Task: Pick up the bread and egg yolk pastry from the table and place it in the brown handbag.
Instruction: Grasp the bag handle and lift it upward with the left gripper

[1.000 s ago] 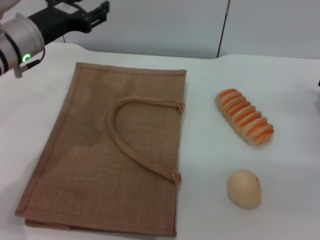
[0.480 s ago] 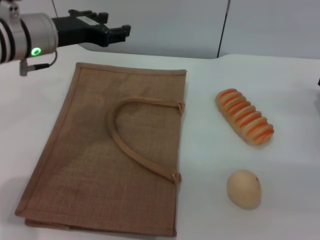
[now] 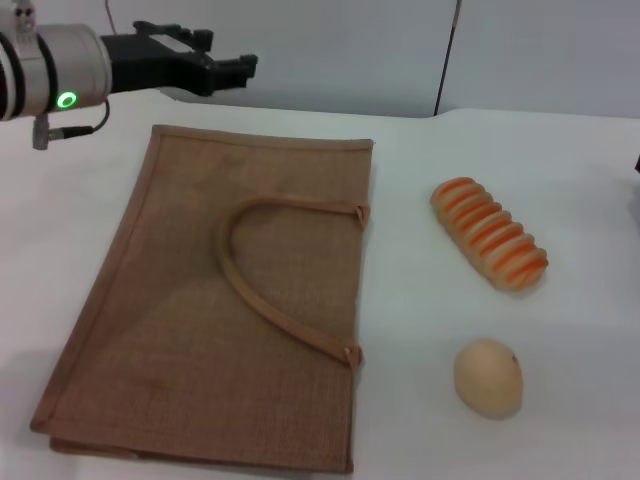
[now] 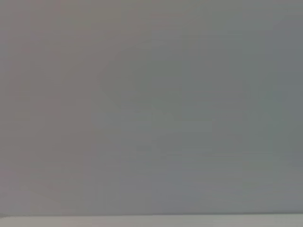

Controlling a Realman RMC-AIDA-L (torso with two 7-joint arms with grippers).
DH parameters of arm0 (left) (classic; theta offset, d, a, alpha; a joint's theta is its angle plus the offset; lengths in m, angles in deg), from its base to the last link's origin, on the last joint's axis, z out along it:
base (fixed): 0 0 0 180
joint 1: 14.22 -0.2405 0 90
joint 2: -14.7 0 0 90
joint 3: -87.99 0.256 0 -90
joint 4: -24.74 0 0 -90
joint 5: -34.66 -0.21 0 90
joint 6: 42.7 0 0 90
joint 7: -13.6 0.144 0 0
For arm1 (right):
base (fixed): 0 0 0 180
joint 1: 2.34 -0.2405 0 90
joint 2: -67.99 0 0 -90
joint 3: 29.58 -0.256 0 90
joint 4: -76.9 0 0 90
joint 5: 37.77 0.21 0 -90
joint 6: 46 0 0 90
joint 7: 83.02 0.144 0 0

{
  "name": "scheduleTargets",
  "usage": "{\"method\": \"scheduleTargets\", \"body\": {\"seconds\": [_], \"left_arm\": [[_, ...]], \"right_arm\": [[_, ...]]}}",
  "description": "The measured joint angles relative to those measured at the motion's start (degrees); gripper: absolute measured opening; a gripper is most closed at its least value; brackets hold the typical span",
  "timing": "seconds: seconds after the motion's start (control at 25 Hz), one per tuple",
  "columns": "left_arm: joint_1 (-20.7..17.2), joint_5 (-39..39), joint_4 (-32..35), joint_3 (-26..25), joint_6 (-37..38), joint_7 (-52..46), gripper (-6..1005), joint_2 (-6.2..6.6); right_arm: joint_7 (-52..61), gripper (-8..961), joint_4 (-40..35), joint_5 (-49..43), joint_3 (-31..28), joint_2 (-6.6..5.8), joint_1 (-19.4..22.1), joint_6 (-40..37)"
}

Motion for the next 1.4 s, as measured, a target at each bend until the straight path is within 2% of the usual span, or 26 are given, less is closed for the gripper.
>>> {"method": "scheduleTargets", "body": {"seconds": [0.08,0.36,0.52,0.72,0.8,0.96,1.2,1.4], "left_arm": [[0.5,-1.2,0.0,0.0,-1.4,-1.2,695,0.05],[4.8,-11.9,0.0,-0.3,-11.3,-11.6,695,1.93],[6.4,-16.6,0.0,-2.4,-15.3,-14.1,695,1.98],[8.1,-17.9,-0.1,-7.0,-22.6,-14.9,694,2.13],[8.4,-18.6,-0.2,-7.4,-24.0,-14.9,694,2.32],[9.5,-20.8,-2.1,-7.5,-25.1,-15.8,694,2.46],[12.1,-23.4,-8.2,-7.6,-25.4,-17.7,694,3.49],[13.8,-26.6,-11.2,-7.7,-24.9,-19.3,694,3.62]], "right_arm": [[0.0,757,-0.1,-0.1,0.0,0.0,0.0,-0.5],[0.0,756,-0.8,0.0,0.0,0.0,0.0,-0.9],[0.0,756,-0.8,0.0,0.0,0.0,0.0,-0.9],[0.0,756,-0.8,0.1,0.0,0.0,-0.3,-1.0],[0.0,756,-0.8,0.1,0.0,0.01,-0.4,-1.0],[0.0,756,-0.8,0.1,0.0,0.0,-0.4,-1.0],[0.0,756,-0.7,0.1,0.0,0.0,-0.6,-1.0],[0.0,756,-0.6,0.1,0.0,0.0,-0.8,-1.0]]}}
